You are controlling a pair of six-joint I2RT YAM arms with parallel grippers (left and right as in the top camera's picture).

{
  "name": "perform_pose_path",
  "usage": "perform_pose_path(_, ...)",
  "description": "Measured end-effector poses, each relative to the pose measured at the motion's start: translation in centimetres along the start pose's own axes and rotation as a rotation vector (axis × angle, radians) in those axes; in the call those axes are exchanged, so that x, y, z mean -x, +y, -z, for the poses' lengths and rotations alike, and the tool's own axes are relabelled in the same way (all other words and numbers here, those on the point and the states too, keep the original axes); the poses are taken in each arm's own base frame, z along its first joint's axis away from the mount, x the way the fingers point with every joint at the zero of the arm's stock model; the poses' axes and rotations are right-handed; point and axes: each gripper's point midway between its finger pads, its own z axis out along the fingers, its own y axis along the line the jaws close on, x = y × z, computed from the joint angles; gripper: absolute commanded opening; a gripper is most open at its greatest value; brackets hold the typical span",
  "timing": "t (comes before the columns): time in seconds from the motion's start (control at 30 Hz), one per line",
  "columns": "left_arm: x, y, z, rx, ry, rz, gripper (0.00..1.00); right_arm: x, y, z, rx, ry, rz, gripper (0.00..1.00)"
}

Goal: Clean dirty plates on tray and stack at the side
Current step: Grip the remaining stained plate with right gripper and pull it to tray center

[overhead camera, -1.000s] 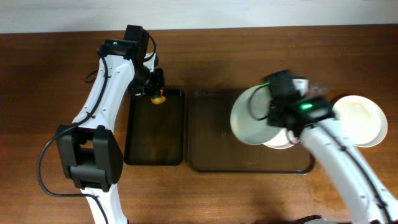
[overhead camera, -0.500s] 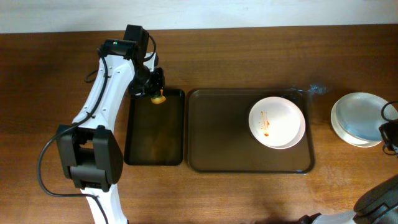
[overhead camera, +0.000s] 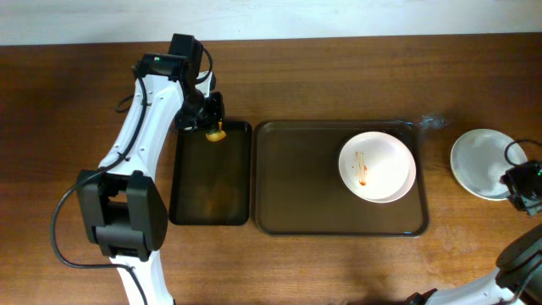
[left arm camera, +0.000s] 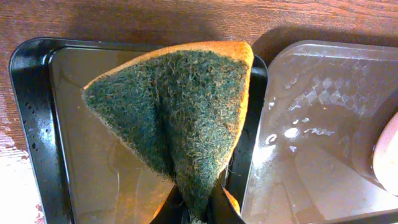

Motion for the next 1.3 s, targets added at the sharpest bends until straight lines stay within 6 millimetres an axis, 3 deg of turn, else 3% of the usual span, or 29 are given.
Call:
perform_pose_path(0.07, 0.0, 0.0, 0.0, 0.0, 0.0, 0.0, 0.0, -0.7, 2.9, 0.9, 0.064, 0.041, 0.097, 0.41)
perform_pose_path(0.13, 0.0, 0.0, 0.0, 0.0, 0.001, 0.0, 0.0, -2.8, 9.4, 3.1, 0.175, 0.094, 0.313, 0.44)
perform_pose_path(0.23, -0.1, -0.3, -0.1, -0.001, 0.0, -0.008, 0.0, -8.3, 14.6, 4.7, 0.168, 0.178, 0.588, 0.46)
perform_pose_path(0.27, -0.1, -0.7, -0.2, -0.002, 0.0, -0.018, 0.0, -12.0, 16.5, 4.2, 0.131, 0.223, 0.732, 0.46)
perform_pose_path(0.33, -0.2, -1.2, -0.2, -0.004, 0.001, -0.029, 0.0, -14.4, 17.2, 3.4, 0.079, 0.234, 0.848, 0.46)
perform_pose_path(0.47, -0.4, -1.8, -0.4, -0.006, 0.003, -0.043, 0.0, -17.8, 15.0, 0.2, -0.061, 0.261, 0.959, 0.47)
perform_pose_path(0.6, -0.7, -2.4, -0.5, -0.008, 0.007, -0.059, 0.0, -16.6, 12.9, -1.7, -0.155, 0.208, 0.959, 0.47)
perform_pose_path(1.07, -0.5, -2.9, -0.6, -0.013, -0.006, -0.071, 0.0, -16.9, 11.7, -4.0, -0.16, 0.184, 0.961, 0.35)
perform_pose_path(1.3, -0.2, -3.0, -0.6, -0.015, -0.015, -0.073, 0.0, -18.5, 11.8, -4.8, -0.117, 0.243, 0.96, 0.15)
